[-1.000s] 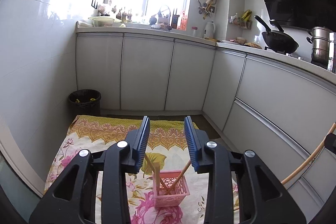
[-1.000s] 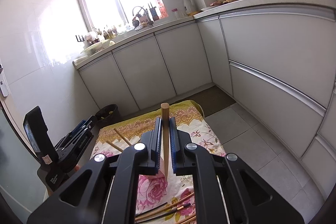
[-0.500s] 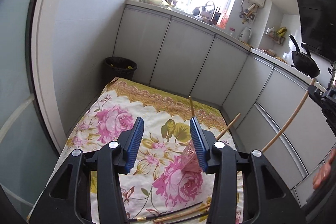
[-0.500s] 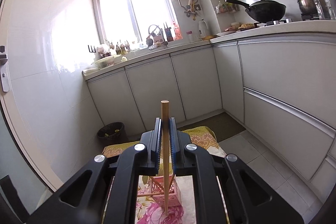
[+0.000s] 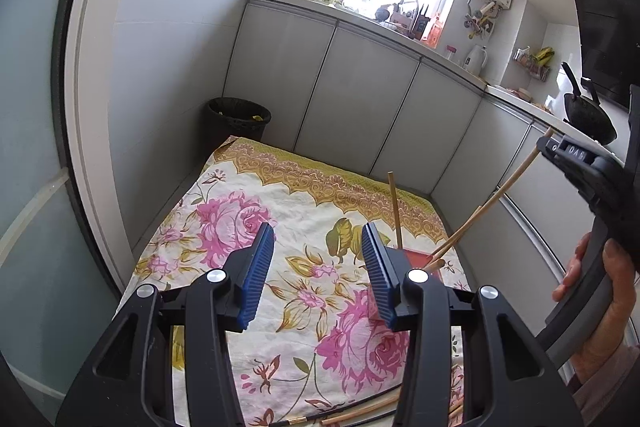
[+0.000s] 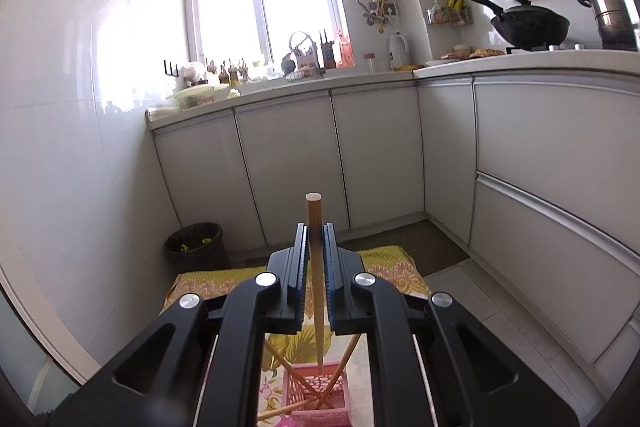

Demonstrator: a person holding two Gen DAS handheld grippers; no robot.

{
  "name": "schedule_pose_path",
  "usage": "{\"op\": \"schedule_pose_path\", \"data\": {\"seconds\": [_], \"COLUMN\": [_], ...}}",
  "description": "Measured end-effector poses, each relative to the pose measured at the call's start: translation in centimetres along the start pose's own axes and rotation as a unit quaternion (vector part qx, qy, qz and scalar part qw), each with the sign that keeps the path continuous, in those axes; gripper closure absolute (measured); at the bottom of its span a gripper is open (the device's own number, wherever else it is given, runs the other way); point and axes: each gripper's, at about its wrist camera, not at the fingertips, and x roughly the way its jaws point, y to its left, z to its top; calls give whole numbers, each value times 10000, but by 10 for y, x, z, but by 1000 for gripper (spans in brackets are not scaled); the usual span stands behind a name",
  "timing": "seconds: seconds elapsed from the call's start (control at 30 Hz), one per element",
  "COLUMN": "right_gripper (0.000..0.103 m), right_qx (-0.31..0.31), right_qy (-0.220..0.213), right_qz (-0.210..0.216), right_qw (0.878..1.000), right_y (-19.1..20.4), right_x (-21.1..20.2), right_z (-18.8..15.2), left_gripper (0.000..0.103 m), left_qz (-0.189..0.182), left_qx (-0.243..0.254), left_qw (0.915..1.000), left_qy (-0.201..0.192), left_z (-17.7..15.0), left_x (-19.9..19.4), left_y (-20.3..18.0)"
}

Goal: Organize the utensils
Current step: 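Open the right tool to drop its chopstick into the pink holder, then withdraw both open tools from the pink holder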

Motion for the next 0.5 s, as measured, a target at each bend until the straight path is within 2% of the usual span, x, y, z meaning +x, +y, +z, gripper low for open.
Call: {"op": "schedule_pose_path", "data": {"seconds": [0.07, 0.1, 0.13, 0.2, 0.27, 0.3, 0.33, 0.4, 0.43, 0.5], "right_gripper": [90, 81, 65, 48, 46, 37, 22, 7, 7, 7], "right_qx": [0, 15, 50, 187, 229, 226, 267, 404, 429, 327], "right_qy": [269, 371, 424, 429, 386, 392, 383, 246, 162, 215], "right_qz": [-5, -26, -45, -29, -75, -81, -95, -324, -452, -679], "right_qw": [9996, 9993, 9991, 9989, 9990, 9989, 9989, 9984, 9979, 9969], "right_y": [-1, -2, -4, -10, -12, -13, -15, -21, -24, -28], "right_x": [9, 10, 9, 2, -8, -12, -18, -34, -43, -55], "right_z": [-15, -21, -25, -29, -29, -28, -27, -26, -27, -27], "left_gripper": [60, 60, 60, 60, 60, 60, 60, 57, 55, 44], "left_qz": [34, 54, 61, 78, 88, 91, 78, 61, 58, 56], "left_qx": [-25, -43, -60, -62, -47, -41, -25, 14, 34, 59], "left_qw": [10000, 9999, 9999, 9999, 9998, 9998, 9998, 9998, 9998, 9998], "left_qy": [50, 73, 97, 134, 146, 156, 173, 179, 175, 161], "left_z": [0, -1, -1, -2, -2, -1, -1, -2, -2, -3], "left_x": [2, 3, 3, 3, 2, 2, 0, -3, -4, -8], "left_y": [3, 5, 6, 5, 4, 3, 1, -2, -3, -7]}}
